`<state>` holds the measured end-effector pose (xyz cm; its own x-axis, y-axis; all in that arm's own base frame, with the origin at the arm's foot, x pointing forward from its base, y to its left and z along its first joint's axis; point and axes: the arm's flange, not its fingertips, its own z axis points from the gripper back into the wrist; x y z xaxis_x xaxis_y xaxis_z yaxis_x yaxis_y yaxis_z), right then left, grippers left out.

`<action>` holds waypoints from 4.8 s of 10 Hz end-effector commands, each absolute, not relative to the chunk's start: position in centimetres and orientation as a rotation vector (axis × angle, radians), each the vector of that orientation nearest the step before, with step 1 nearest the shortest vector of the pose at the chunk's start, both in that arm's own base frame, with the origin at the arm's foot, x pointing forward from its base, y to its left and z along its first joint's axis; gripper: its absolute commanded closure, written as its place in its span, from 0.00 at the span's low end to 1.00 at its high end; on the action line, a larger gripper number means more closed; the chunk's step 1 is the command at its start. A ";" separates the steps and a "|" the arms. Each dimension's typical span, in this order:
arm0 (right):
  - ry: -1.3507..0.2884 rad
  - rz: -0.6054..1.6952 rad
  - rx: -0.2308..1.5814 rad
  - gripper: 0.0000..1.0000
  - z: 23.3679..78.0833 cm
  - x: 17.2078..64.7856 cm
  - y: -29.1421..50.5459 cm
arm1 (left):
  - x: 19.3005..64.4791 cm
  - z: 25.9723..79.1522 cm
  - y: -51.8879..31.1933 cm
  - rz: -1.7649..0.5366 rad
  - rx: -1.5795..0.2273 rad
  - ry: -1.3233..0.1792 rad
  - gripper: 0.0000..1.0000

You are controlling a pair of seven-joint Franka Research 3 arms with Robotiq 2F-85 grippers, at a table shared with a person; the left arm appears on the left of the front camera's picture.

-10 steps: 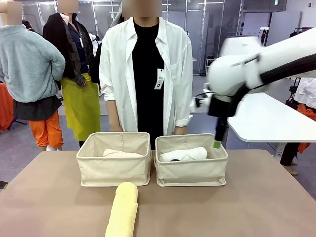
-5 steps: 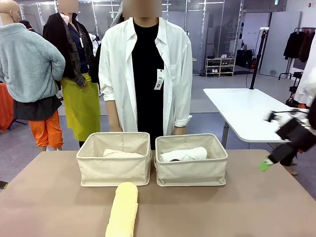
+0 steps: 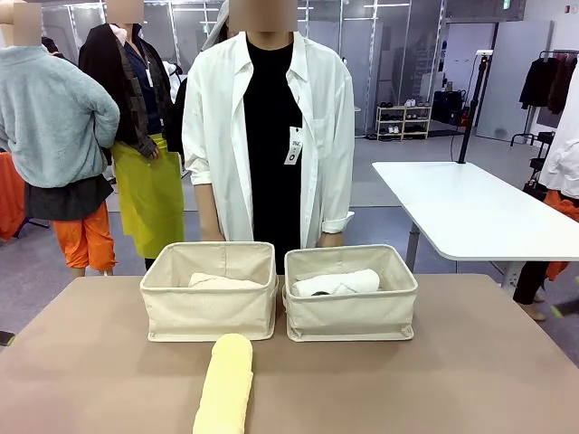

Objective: Divide the towels into two baskets.
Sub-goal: Pick up one hotel-folded towel from the bottom of the table and place it in the Fabric basket indicated by the person.

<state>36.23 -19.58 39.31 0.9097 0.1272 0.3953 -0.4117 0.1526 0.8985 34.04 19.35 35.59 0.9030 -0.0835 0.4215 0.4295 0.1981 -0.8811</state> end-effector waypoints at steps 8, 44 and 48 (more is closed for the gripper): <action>-0.261 0.183 1.425 0.00 35.0 32.7 -24.7 | 33.8 35.7 19.6 -0.378 -1.340 -0.316 0.00; -0.261 0.183 1.425 0.00 35.0 32.7 -24.7 | 34.0 31.4 -21.0 -0.301 -0.449 -0.154 0.00; -0.261 0.183 1.425 0.00 35.0 32.7 -24.7 | 34.5 30.9 -21.2 -0.297 -0.615 -0.168 0.67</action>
<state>32.89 -24.80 34.73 0.9569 -0.0310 0.2889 -0.2824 0.1348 0.9498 35.74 -22.08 32.18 0.9482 -0.2400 0.2083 0.3127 0.8216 -0.4767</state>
